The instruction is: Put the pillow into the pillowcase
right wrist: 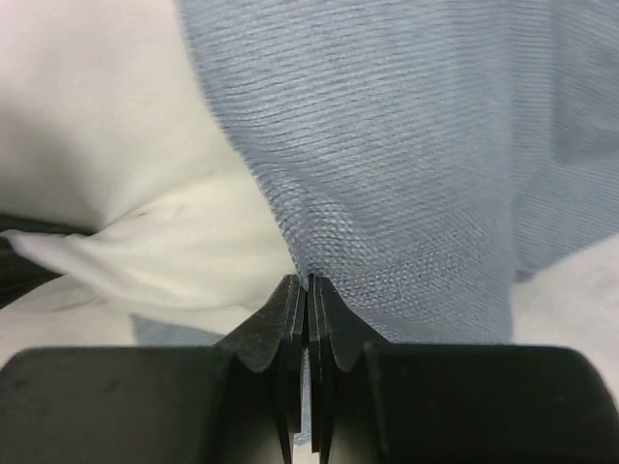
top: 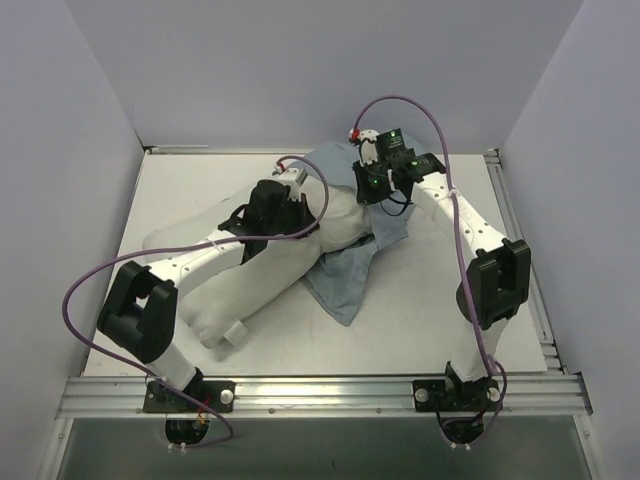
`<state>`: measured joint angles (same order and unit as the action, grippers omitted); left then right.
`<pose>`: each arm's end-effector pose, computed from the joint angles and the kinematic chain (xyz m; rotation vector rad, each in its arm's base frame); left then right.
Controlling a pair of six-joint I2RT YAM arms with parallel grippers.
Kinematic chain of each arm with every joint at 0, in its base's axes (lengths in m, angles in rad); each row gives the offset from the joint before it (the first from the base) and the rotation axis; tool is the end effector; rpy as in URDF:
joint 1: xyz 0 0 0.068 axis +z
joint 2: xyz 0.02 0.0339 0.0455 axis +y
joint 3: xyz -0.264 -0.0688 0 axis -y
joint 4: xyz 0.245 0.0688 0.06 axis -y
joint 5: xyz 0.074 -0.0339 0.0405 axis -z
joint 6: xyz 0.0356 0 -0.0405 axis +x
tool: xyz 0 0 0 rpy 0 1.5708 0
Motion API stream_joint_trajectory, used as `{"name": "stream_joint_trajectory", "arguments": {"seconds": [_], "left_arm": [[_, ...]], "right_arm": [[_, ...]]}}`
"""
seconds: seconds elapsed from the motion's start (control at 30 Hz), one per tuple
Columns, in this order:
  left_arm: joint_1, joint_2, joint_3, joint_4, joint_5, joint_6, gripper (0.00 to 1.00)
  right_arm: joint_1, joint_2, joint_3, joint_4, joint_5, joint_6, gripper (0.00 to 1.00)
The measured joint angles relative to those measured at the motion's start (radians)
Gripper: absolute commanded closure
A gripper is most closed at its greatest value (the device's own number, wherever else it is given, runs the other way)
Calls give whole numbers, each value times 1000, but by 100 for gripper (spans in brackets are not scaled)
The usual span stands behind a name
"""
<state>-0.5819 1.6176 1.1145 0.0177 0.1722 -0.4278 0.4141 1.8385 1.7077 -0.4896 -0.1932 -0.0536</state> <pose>0.3078 -0.2098 0.2608 0.2763 2.1286 -0.7872 0.3902 0.1790 0.3323 -0.6181 2.1201 0.4137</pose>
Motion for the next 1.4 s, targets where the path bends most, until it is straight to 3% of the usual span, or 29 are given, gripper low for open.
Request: {"name": "stream_joint_trajectory", "arguments": {"seconds": [0.13,0.37,0.5,0.67,0.87,0.9,0.93,0.97,1.0,1.03,1.1,1.13,1.2,1.3,1.4], "left_arm": [[43,0,-21,54,67,-98,100],[127,1,-29,138,160,-350,100],[133,0,-14,154,172,-439,100],[130,-2,-3,192,155,-495,100],[131,4,-3,209,127,-519,98],[131,11,-2,217,127,-518,87],[131,19,2,226,130,-512,73],[132,31,7,235,140,-502,60],[132,39,11,243,154,-486,39],[134,43,12,251,179,-456,30],[137,34,11,246,217,-396,22],[138,20,11,225,235,-344,17],[139,-43,2,154,267,-227,15],[135,-180,-5,-8,290,-2,6],[97,-304,5,-186,269,267,3]], "right_arm": [[-2,-27,-7,0,-240,68,100],[118,-153,-48,177,-603,399,100],[146,-194,-95,234,-664,462,100],[91,-117,-89,280,-684,519,100],[124,-89,-121,360,-695,562,100],[121,-84,-121,367,-697,565,94],[111,-78,-121,375,-703,568,75],[95,-71,-121,370,-707,564,69],[89,-67,-121,357,-709,551,64],[64,-60,-122,332,-712,531,57],[25,-72,-143,275,-715,488,49],[5,-94,-168,253,-705,469,40],[-42,-170,-253,211,-668,435,34],[-117,-400,-444,146,-526,392,15],[-138,-636,-594,105,-412,367,12]]}}
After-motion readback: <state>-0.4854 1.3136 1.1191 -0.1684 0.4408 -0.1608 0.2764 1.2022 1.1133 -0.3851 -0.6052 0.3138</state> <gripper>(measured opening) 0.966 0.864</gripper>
